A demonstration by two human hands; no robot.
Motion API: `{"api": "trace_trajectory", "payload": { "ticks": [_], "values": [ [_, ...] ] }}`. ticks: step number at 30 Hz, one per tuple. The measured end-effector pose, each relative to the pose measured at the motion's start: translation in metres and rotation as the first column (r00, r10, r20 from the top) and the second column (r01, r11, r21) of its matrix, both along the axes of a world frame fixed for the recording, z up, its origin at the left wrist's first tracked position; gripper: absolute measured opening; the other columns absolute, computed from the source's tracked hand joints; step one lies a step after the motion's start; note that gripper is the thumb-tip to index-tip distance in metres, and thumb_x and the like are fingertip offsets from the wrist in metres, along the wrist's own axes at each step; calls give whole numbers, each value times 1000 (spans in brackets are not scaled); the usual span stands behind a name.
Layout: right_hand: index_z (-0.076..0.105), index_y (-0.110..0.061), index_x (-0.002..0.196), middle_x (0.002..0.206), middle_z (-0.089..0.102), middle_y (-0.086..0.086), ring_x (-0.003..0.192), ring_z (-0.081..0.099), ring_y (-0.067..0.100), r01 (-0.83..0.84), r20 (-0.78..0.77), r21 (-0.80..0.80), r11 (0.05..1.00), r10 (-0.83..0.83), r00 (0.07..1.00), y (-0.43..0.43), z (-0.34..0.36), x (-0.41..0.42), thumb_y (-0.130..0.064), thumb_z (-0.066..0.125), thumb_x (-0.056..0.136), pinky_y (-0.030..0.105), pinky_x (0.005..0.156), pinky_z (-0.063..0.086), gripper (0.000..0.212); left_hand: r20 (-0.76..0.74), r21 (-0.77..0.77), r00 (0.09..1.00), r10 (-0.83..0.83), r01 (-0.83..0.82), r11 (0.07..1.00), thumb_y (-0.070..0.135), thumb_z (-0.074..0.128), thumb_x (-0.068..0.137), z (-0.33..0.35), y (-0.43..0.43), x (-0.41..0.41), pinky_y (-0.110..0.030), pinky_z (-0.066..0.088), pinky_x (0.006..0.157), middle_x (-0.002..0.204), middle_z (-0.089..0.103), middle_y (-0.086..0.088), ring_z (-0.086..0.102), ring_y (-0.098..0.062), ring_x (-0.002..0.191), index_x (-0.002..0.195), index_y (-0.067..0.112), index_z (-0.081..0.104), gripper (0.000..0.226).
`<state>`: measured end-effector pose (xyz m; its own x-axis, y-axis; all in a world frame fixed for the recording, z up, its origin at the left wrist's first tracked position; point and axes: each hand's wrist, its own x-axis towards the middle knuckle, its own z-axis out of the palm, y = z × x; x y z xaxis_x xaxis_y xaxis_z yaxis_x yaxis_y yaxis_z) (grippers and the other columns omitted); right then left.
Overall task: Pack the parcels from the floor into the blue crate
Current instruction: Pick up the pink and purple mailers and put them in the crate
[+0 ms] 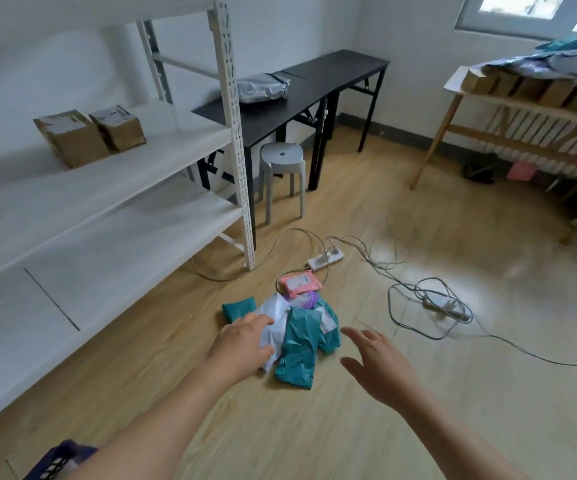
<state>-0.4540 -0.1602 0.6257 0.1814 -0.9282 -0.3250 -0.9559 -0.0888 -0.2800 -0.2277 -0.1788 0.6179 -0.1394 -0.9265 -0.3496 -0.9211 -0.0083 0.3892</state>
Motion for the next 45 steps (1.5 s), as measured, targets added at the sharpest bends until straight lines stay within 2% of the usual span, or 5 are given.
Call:
{"api": "trace_trajectory", "payload": {
  "ticks": [16,29,33,38,45],
  "values": [
    [26,-31,146,140,45,-1,129,40,18,-87,3,97,991,87,996,-274,-12,-21,-27,47,96,31,103,38,54,-29,66,999,13,-11,998,30,54,91,-21,-251,-37,-33,41,96,141,40,1,47,-22,123,141,26,35,54],
    [52,-26,129,123,61,-4,106,58,11,-228,45,214,950,224,974,-492,-37,-24,-21,47,95,20,87,47,35,-56,109,970,236,-229,967,29,54,93,-50,-412,-30,-30,40,103,144,40,5,44,-15,128,140,27,37,49],
    [54,-26,128,119,64,-2,101,60,14,-339,34,268,902,342,939,-573,-66,-32,-21,46,93,19,72,41,36,-44,115,916,398,-391,913,28,53,93,-75,-460,-48,-28,35,105,144,41,6,41,-13,130,140,26,38,49],
    [55,-24,125,115,64,3,106,60,22,-435,118,396,809,425,898,-662,-110,-30,-21,46,92,26,88,47,34,-29,171,804,594,-582,795,29,53,93,-117,-512,-81,-28,35,105,143,43,4,42,-15,130,139,23,40,48],
    [57,-22,125,117,63,5,107,59,24,-487,118,501,715,501,857,-717,-216,-30,-19,46,92,25,86,45,35,-72,237,660,748,-717,655,25,53,94,-200,-543,-105,-25,36,99,136,47,2,45,-16,126,134,23,48,41]
  ]
}}
